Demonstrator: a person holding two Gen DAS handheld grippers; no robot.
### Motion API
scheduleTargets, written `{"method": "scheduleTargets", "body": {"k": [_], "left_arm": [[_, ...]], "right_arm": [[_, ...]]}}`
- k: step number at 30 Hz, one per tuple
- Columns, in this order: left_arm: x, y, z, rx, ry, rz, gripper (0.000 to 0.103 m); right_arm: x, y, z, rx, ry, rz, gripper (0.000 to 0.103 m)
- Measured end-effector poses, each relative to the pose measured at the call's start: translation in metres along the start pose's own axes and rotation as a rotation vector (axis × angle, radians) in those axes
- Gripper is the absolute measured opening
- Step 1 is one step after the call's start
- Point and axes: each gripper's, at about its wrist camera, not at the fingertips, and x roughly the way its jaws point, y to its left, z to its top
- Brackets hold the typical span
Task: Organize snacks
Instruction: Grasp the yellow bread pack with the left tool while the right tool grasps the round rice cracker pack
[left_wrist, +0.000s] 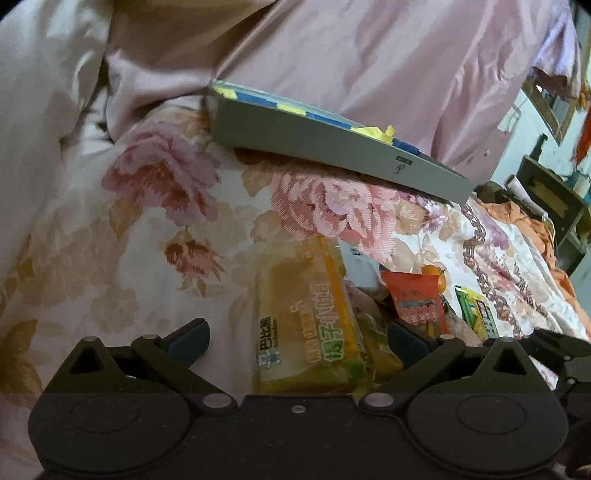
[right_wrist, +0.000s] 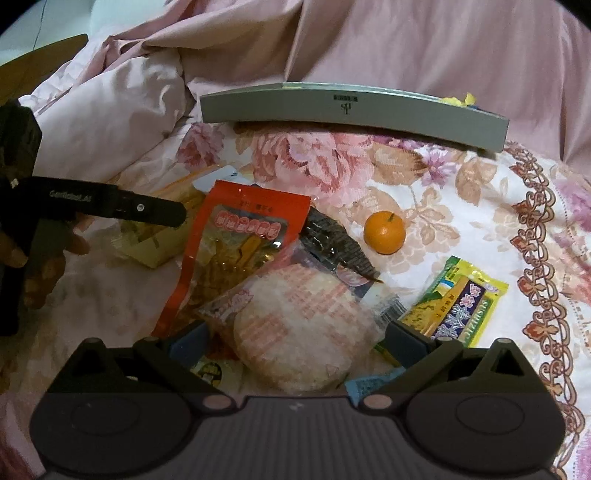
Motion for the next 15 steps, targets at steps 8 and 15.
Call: {"method": "scheduleTargets", "body": {"k": [8,15], "left_arm": [[-0.0006,0.0066,0.0000,-0.066,-0.002,-0.042,0.087],[-0.0004,0.0037,-0.0029,-0.059,0.020,-0.052,0.063]], "right_arm": [[-0.0023,-0.0038,-0.0024,0.070,-0.033,0.037,0.099],[0.0006,-0.0006,-0.0021,0.103,-0.029,0.033,0.087]]}}
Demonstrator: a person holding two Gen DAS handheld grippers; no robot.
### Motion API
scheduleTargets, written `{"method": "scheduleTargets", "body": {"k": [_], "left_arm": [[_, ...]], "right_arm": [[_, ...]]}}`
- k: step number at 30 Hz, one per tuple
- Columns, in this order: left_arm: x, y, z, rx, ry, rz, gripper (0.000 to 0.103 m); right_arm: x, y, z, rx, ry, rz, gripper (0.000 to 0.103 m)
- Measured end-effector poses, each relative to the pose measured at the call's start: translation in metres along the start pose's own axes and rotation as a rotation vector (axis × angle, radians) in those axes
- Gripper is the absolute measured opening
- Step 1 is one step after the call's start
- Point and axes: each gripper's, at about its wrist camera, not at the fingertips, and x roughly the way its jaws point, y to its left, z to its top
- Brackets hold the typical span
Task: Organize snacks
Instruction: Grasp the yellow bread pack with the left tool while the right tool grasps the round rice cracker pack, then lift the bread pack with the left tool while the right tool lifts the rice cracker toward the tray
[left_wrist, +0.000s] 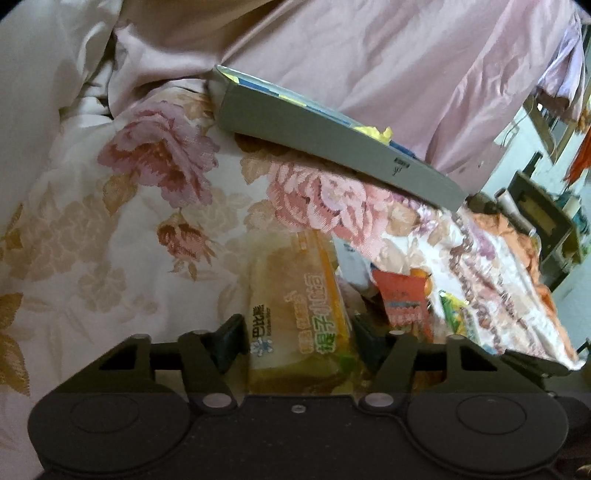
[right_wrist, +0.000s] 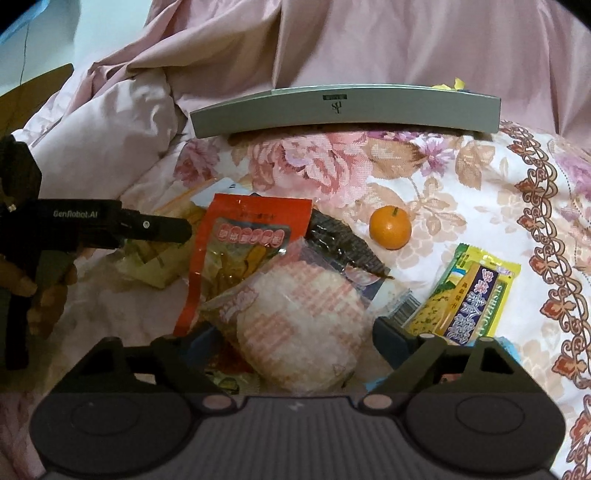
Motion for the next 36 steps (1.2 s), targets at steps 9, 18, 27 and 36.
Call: {"method": "scheduleTargets", "body": {"k": [9,18,27,36], "left_arm": [[-0.006,-0.006,-0.003,0.001,-0.003,0.049,0.058],[-0.019,-0.014,-0.008,-0.003,0.021,0.094,0.056],[-0.016,-0.012,-0.008,0.013,0.013,0.081,0.059],[-0.001,-0.009,-0.003,0.021,0.052,0.073,0.057]], "right_arm": [[0.002,0.008,0.002,0.022,-0.022,0.010,0.075],[-0.001,0.026,0.003,-0.023,-0.053,-0.032,0.074],[-0.002,0.048,0.005,-0.099,-0.085,-0.051,0.074],[0.003,0.051,0.008,-0.121,-0.092,-0.065,0.074]]}}
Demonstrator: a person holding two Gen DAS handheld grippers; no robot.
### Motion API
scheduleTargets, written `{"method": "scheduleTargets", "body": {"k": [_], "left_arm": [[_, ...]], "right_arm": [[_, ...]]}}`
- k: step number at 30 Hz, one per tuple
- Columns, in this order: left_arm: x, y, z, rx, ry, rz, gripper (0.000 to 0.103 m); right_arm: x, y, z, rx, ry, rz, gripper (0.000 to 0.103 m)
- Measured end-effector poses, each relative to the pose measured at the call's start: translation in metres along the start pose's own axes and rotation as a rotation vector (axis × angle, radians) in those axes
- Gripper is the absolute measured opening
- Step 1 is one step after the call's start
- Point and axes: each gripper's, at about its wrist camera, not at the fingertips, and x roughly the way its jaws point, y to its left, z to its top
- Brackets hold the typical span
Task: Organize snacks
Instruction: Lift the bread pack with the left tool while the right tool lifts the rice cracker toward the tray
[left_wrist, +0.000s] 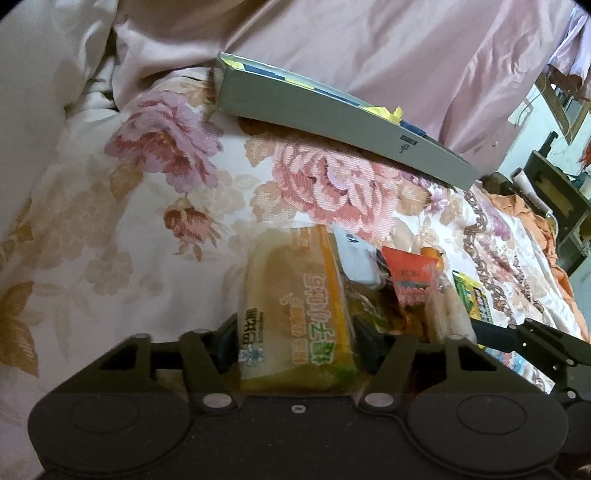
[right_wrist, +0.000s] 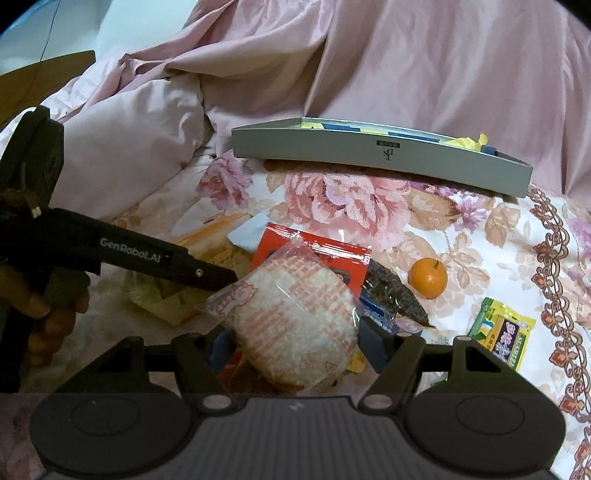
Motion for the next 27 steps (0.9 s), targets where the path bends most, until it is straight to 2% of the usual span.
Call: {"method": "scheduleTargets", "body": {"k": [6,13,22,27], "left_arm": [[-0.004,0.001,0.000,-0.021,-0.004,0.017,0.053],[-0.024,0.009,-0.011,-0.150,-0.009,0.017,0.052],[-0.044,0.008,-0.019,-0.200,-0.075,0.045,0.052],[-0.053,0.007,-0.018,-0.205,-0.141,0.064,0.052]], "right_arm": [[0.003,0.003,0.003,0.003,-0.010,-0.009,0.074],[0.000,0.005,0.004,0.005,-0.031,-0.021,0.074],[-0.004,0.004,0.008,0.013,-0.070,-0.029,0.074],[-0.008,0.003,0.009,0.023,-0.083,-0.030,0.074]]}}
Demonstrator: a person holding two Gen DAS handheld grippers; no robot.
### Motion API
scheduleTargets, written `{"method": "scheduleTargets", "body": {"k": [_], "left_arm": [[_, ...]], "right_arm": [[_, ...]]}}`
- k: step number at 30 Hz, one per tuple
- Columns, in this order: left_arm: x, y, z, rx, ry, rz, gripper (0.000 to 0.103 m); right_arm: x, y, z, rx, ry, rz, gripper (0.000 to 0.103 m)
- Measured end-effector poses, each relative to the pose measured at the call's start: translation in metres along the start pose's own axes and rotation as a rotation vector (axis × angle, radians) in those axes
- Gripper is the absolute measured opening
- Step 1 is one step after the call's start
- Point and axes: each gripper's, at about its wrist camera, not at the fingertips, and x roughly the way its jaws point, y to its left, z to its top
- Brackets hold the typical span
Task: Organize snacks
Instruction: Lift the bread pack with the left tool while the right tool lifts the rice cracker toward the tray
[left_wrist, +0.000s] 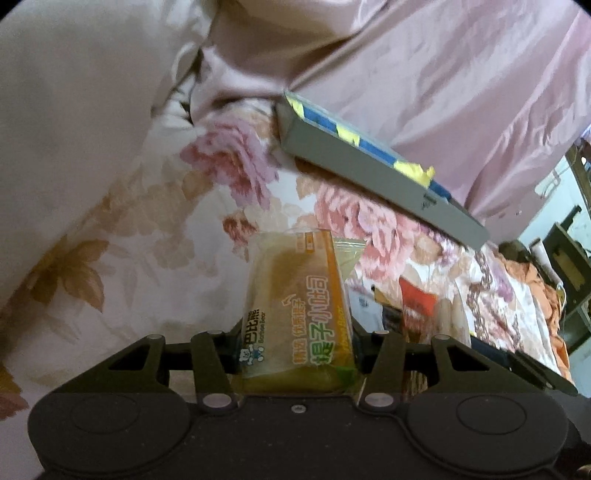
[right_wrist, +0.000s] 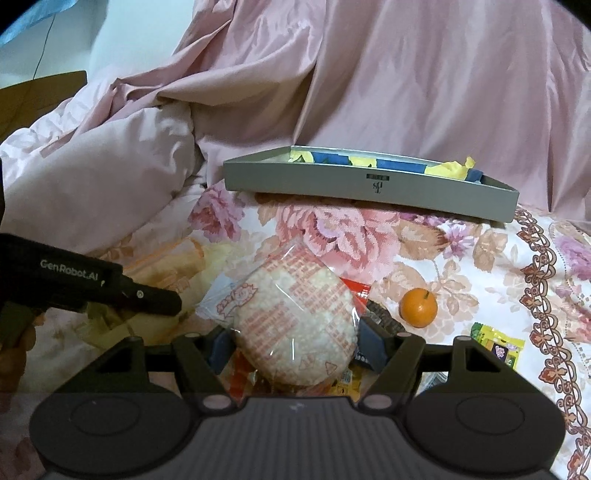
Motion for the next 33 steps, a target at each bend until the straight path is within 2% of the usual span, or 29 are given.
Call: {"method": "scheduleTargets", "body": {"k": [8,15,25,29,33], "left_arm": [[-0.002,0.001,0.008,-0.011,-0.053,-0.010,0.052],[-0.007,-0.006,0.014,0.011,-0.105,-0.050,0.052],[-0.027,-0.023,0.025,0.040,-0.180,-0.048,0.052],[-0.035,-0.036,0.039,0.027,-0.196,-0.045,0.052],[-0.036,-0.051,0.064,0.043,-0.251,-0.040,0.052]], "right_arm": [[-0.003,0.000,0.003,0.011,-0.021,-0.001,0.074],[-0.008,-0.007,0.011,0.028,-0.053,-0.007,0.074],[-0.044,-0.038,0.022,0.084,-0.121,-0.053,0.075],[-0.053,-0.050,0.041,0.060,-0.142,-0.051,0.075],[-0.046,-0.059,0.073,0.024,-0.140,-0.029,0.075]]}}
